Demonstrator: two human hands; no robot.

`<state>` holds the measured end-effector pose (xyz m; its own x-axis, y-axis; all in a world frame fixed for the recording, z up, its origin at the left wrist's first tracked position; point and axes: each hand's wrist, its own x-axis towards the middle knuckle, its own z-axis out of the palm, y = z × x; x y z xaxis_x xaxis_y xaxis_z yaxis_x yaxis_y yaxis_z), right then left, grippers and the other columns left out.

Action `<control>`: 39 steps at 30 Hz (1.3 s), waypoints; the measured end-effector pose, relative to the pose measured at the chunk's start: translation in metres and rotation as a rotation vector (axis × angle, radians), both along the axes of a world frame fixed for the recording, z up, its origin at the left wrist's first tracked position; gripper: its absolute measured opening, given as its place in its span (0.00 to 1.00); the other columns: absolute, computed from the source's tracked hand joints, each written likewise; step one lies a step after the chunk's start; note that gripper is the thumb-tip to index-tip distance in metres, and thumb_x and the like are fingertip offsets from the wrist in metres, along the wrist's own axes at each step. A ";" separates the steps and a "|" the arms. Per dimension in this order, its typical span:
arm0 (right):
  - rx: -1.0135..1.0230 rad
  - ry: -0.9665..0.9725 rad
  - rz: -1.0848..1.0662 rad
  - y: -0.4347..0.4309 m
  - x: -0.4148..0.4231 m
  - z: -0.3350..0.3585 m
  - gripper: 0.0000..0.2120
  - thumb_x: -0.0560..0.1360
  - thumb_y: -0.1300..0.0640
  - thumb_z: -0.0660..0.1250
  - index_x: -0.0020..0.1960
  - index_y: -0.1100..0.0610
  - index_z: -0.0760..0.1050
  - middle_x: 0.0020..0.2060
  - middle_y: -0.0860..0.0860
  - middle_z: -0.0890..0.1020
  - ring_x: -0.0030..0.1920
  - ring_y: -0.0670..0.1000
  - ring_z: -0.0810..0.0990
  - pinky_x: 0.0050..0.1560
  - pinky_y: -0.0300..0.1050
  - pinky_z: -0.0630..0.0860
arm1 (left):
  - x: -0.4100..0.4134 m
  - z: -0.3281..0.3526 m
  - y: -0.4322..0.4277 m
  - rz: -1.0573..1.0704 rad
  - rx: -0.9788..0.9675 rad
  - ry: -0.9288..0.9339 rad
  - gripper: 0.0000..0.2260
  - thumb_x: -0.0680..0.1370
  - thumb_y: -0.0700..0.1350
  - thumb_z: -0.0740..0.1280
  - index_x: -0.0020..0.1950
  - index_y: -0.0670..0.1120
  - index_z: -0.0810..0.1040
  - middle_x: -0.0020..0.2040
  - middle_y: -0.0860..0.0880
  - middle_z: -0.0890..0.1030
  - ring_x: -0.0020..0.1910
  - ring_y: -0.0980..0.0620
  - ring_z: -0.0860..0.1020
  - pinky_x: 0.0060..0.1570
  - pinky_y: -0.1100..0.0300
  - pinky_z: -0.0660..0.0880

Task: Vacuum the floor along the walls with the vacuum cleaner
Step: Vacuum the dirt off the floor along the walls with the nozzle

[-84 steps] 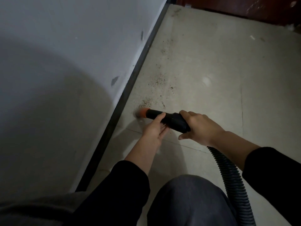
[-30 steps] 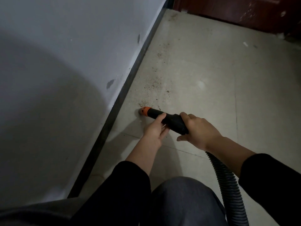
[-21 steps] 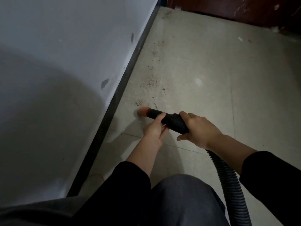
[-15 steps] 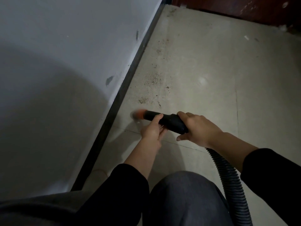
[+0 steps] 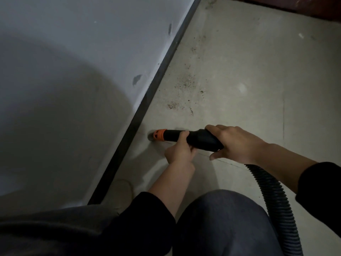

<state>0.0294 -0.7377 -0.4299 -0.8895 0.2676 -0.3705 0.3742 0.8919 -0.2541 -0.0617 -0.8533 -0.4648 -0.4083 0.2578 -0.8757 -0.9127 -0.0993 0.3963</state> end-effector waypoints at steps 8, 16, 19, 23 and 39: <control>0.046 0.057 -0.125 -0.004 -0.002 -0.012 0.29 0.72 0.46 0.73 0.66 0.55 0.64 0.53 0.54 0.75 0.49 0.57 0.77 0.47 0.50 0.75 | -0.017 -0.004 0.014 -0.148 0.049 0.044 0.17 0.76 0.42 0.72 0.62 0.37 0.76 0.54 0.40 0.83 0.45 0.51 0.82 0.36 0.64 0.80; 0.076 0.056 -0.191 0.002 -0.007 -0.018 0.30 0.72 0.46 0.73 0.66 0.55 0.64 0.54 0.54 0.75 0.49 0.58 0.78 0.47 0.52 0.76 | -0.033 -0.011 0.021 -0.298 0.102 0.073 0.18 0.78 0.42 0.70 0.65 0.37 0.74 0.56 0.40 0.82 0.44 0.52 0.80 0.34 0.66 0.79; 0.088 0.065 -0.217 0.005 -0.007 -0.020 0.29 0.72 0.46 0.73 0.66 0.55 0.64 0.54 0.54 0.75 0.49 0.59 0.78 0.46 0.49 0.75 | -0.034 -0.017 0.027 -0.322 0.130 0.077 0.18 0.77 0.43 0.71 0.65 0.39 0.75 0.48 0.44 0.83 0.42 0.54 0.81 0.33 0.67 0.79; 0.094 0.063 -0.254 0.009 -0.002 -0.019 0.29 0.72 0.46 0.72 0.65 0.55 0.64 0.54 0.54 0.75 0.49 0.59 0.77 0.45 0.48 0.73 | -0.032 -0.020 0.038 -0.345 0.134 0.089 0.15 0.77 0.43 0.71 0.62 0.40 0.76 0.55 0.43 0.82 0.41 0.56 0.80 0.32 0.68 0.79; 0.131 0.071 -0.342 0.034 0.024 -0.016 0.30 0.71 0.46 0.74 0.66 0.53 0.65 0.52 0.52 0.76 0.45 0.56 0.78 0.44 0.48 0.75 | -0.013 -0.026 0.074 -0.389 0.176 0.051 0.20 0.76 0.44 0.72 0.65 0.38 0.75 0.53 0.42 0.83 0.43 0.54 0.82 0.33 0.67 0.79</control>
